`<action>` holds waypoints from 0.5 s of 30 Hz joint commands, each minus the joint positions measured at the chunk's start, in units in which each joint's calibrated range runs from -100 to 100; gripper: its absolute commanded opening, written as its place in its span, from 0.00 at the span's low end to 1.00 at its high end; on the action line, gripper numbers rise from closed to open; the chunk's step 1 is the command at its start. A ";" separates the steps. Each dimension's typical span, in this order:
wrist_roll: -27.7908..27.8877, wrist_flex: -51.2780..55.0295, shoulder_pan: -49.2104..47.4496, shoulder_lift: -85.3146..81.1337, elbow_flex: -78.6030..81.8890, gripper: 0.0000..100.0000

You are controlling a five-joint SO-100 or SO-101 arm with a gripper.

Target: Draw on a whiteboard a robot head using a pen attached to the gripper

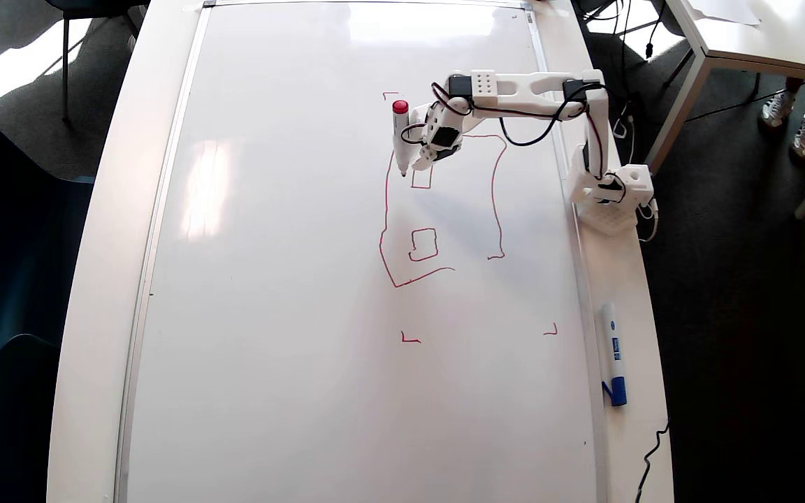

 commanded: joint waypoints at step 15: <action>-4.82 -2.20 -8.58 -20.27 25.45 0.01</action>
